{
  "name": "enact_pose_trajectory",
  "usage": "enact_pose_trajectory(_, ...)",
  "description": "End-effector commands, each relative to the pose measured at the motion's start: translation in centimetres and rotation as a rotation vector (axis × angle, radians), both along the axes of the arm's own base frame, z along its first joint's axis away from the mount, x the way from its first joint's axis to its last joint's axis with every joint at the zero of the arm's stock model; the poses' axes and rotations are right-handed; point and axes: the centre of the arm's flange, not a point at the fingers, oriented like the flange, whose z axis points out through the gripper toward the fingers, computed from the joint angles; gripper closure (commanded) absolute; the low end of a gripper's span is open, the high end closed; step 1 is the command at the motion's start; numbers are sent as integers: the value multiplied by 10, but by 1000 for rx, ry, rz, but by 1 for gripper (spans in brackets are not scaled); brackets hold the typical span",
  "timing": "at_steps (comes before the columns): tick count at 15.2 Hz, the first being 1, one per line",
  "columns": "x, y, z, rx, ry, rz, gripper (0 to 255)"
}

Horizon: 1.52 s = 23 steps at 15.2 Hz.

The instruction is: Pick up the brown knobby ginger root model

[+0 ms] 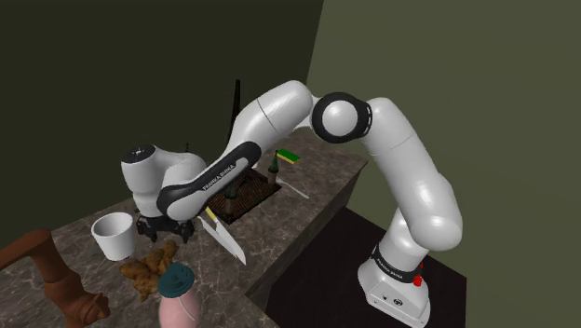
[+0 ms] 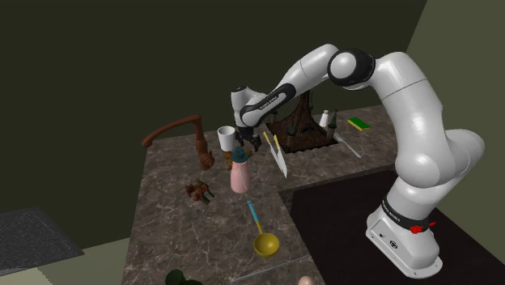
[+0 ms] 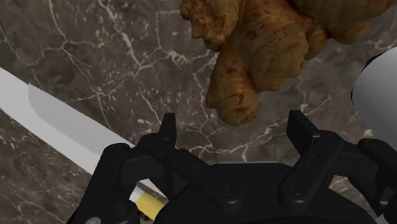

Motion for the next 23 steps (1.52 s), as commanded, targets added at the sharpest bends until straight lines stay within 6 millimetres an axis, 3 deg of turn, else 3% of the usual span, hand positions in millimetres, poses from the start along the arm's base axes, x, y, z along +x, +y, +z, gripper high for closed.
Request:
enact_pose_trajectory(1,0,0,-9,0,-1,-2,0)
enact_pose_trajectory(4,0,0,-28,0,-1,-2,0)
enact_pose_trajectory(6,0,0,-28,0,-1,-2,0)
enact_pose_trajectory(7,1,0,-28,0,-1,-2,255)
enact_pose_trajectory(16,0,0,-28,0,-1,-2,255)
enact_pose_trajectory(23,0,0,9,0,-1,-2,255)
